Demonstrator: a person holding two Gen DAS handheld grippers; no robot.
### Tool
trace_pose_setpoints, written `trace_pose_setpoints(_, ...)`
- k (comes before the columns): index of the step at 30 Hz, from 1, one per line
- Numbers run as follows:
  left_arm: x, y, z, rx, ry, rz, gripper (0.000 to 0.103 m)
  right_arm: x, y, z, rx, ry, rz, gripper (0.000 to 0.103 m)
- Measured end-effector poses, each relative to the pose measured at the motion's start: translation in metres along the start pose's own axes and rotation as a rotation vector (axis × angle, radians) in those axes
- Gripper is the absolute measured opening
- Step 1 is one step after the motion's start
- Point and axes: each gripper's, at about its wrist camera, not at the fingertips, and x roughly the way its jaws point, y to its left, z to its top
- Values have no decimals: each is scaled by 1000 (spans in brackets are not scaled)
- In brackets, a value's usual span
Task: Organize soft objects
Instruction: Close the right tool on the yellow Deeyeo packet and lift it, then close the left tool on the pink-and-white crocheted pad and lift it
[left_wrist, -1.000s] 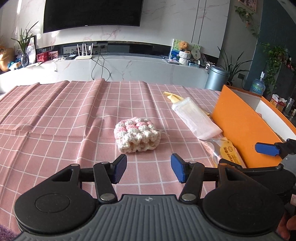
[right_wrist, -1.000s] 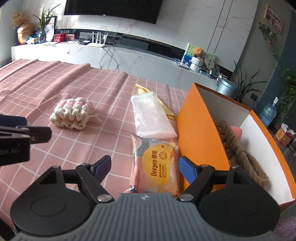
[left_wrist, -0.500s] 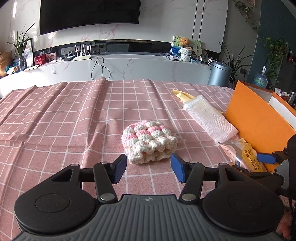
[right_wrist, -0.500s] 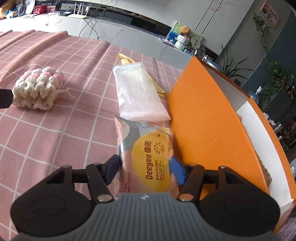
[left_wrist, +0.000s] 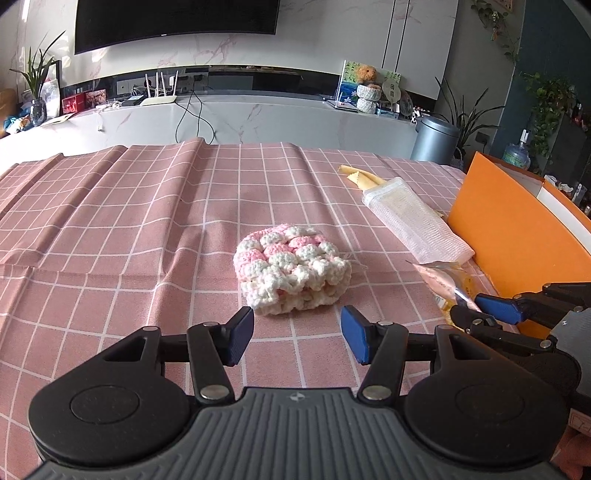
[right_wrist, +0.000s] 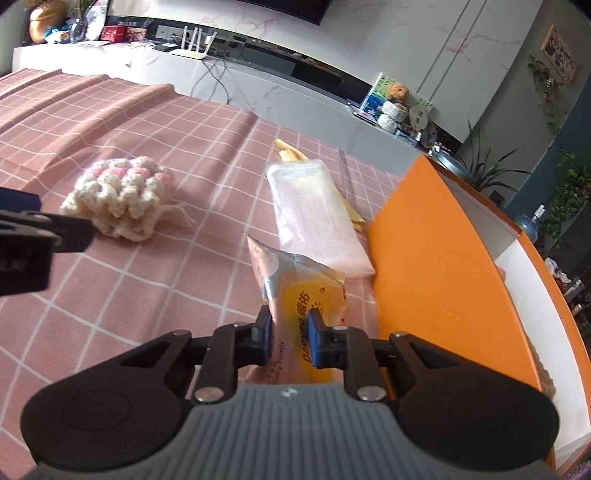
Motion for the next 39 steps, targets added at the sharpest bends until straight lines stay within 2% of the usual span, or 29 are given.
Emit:
trace_pose_setpoints(4, -1, 6, 0, -21, 2, 15, 65, -1, 15, 12, -18, -47, 113, 17)
trace_pose_setpoints(8, -1, 12, 0, -42, 1, 25, 65, 6, 20, 21, -28, -40, 147, 19)
trace_pose_setpoints(10, -1, 14, 0, -51, 1, 23, 65, 6, 16, 21, -14, -37, 178, 24)
trace_pose_setpoints(11, -1, 15, 0, -59, -2, 17, 65, 5, 12, 21, 2, -37, 189, 29)
trace_pose_setpoints(13, -1, 16, 0, -75, -12, 7, 65, 4, 3, 19, 28, -41, 202, 50)
trace_pose_setpoints(14, -2, 16, 1, -80, -17, 3, 66, 3, -1, 20, 37, -41, 208, 57)
trace_pose_setpoints(15, -2, 17, 1, -85, -19, 0, 69, 4, -5, 19, 43, -37, 214, 70)
trace_pose_setpoints(16, -2, 18, 2, -97, -19, -2, 71, 6, -8, 20, 48, -28, 216, 77)
trace_pose_setpoints(18, -2, 21, 3, -131, -18, -12, 74, 11, -15, 22, 63, -4, 217, 78)
trace_pose_setpoints(20, -2, 25, 6, -173, -17, -18, 77, 20, -24, 25, 101, 35, 246, 86)
trace_pose_setpoints(23, 0, 30, 14, -218, -12, -40, 79, 35, -33, 29, 171, 108, 329, 87)
trace_pose_setpoints(26, 7, 30, 23, -229, -16, -52, 85, 46, -36, 31, 240, 165, 398, 87)
trace_pose_setpoints(29, 20, 27, 31, -215, 6, -68, 88, 49, -34, 30, 239, 166, 395, 86)
trace_pose_setpoints(32, 38, 25, 33, -204, 47, -37, 88, 51, -35, 29, 240, 181, 400, 80)
trace_pose_setpoints(34, 47, 29, 31, -234, 59, -30, 88, 54, -38, 29, 256, 199, 419, 72)
trace_pose_setpoints(39, 60, 34, 28, -259, 66, -50, 89, 56, -36, 30, 247, 189, 419, 69)
